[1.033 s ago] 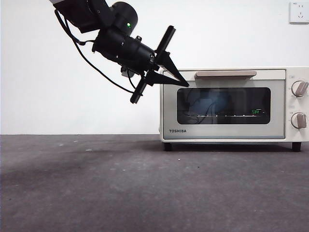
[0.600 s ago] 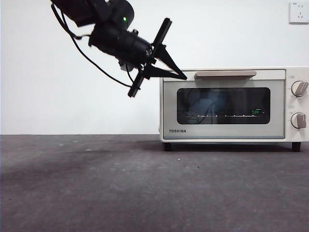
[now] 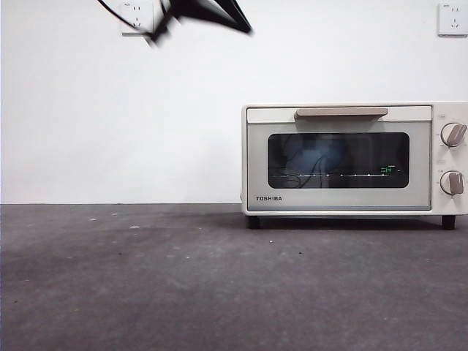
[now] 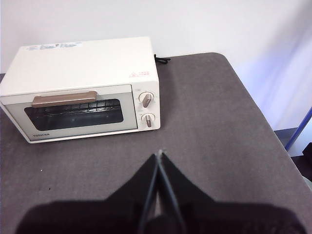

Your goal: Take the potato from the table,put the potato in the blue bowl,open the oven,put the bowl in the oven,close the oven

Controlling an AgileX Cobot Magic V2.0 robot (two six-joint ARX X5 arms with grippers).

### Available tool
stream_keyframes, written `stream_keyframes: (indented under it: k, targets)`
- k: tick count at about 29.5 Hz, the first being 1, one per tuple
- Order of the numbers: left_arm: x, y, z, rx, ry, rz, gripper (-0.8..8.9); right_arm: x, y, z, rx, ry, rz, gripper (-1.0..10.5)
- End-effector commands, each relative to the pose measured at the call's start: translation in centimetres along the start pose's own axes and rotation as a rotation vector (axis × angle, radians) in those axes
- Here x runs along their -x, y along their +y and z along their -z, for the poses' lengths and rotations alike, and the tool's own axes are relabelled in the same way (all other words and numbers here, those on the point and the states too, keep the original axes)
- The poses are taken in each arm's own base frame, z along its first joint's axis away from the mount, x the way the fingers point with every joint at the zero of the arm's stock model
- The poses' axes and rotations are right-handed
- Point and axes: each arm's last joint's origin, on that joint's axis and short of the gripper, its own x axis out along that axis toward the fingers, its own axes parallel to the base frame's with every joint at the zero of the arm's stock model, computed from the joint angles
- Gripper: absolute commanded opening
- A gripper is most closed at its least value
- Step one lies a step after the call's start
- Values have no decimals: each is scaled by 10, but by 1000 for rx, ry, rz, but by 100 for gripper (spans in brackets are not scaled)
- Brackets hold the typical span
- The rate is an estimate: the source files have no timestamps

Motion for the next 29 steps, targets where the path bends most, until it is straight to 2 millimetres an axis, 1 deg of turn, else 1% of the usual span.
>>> stream_keyframes:
  k: [1, 6, 9, 12, 15, 18, 23, 27, 29]
  targets:
    - [34, -23, 8, -198, -54, -109, -5, -1, 0, 3, 13, 26, 2, -12]
    - [90, -62, 26, -283, -173, -214, -5, -6, 1, 5, 62, 46, 3, -12]
    - [118, -79, 40, -313, -217, -243, -5, -13, 3, 8, 63, 72, 6, -12]
    - [142, -90, 56, -335, -235, -287, -5, -19, 5, 11, 71, 100, 9, -11]
    - [163, -98, 71, -345, -245, -315, -5, -25, 6, 14, 78, 121, 12, 1]
    - [183, -103, 80, -364, -281, -283, -5, -27, 7, 15, 83, 130, 16, 1]
    - [215, -103, 92, -394, -355, -270, -4, -27, 7, 15, 100, 129, 15, 1]
    - [234, -102, 100, -396, -398, -271, -4, -27, 7, 15, 99, 129, 14, 1]
    - [239, -102, 103, -392, -411, -261, -4, -27, 7, 15, 99, 129, 14, 1]
